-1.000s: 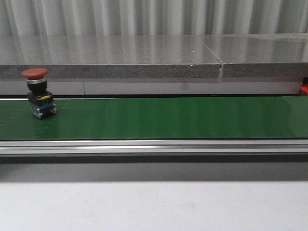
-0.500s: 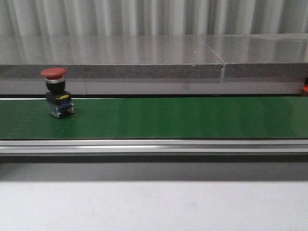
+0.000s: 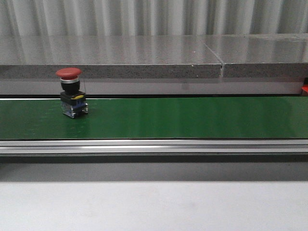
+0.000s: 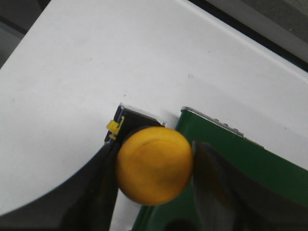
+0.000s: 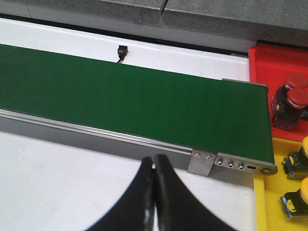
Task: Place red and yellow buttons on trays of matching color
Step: 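Lower the left gripper onto the yellow-capped button and grasp, then set the yellow button on the belt and release it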
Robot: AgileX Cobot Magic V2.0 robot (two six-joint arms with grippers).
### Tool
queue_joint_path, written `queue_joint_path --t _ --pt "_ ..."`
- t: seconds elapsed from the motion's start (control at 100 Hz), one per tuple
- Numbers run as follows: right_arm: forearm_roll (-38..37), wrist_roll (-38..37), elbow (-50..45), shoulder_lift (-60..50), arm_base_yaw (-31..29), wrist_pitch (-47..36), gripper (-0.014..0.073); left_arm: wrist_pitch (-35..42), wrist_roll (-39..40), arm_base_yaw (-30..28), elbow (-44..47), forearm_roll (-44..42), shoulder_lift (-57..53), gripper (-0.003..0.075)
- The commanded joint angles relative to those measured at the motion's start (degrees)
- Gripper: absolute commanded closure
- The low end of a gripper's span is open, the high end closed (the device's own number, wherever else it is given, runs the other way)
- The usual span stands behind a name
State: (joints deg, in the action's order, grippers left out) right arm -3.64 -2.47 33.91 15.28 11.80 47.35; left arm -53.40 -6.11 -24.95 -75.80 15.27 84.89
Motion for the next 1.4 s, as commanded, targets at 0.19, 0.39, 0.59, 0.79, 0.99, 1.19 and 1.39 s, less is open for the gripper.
queue_joint_path --t 0.19,0.39,0.59,0.79,0.99,1.19,1.39 --pt "-0.07 0.46 1.44 0.54 0.02 -4.01 0.0662 -1.14 -0.95 5.94 3.25 1.86 -6.92 0.0481" --pt "-0.07 0.46 1.44 0.54 0.02 -3.94 0.0662 -1.05 -0.95 11.33 5.70 0.35 -6.80 0.0481" --pt "-0.07 0.46 1.44 0.54 0.02 -3.88 0.0662 0.78 -0.95 13.50 6.24 -0.83 -3.46 0.0481" --pt "-0.07 0.46 1.44 0.54 0.02 -3.82 0.0662 1.54 -0.95 13.50 6.24 -0.83 -0.02 0.0480" --pt "-0.07 0.46 1.44 0.54 -0.03 -3.82 0.0662 1.54 -0.95 13.50 6.24 -0.83 1.67 0.0479" --pt "-0.07 0.46 1.44 0.54 -0.03 -3.77 0.0662 1.78 -0.95 13.50 6.24 -0.83 1.76 0.0308" --pt "-0.07 0.46 1.44 0.54 -0.03 -3.77 0.0662 3.75 -0.71 13.50 6.24 -0.08 1.23 0.0207"
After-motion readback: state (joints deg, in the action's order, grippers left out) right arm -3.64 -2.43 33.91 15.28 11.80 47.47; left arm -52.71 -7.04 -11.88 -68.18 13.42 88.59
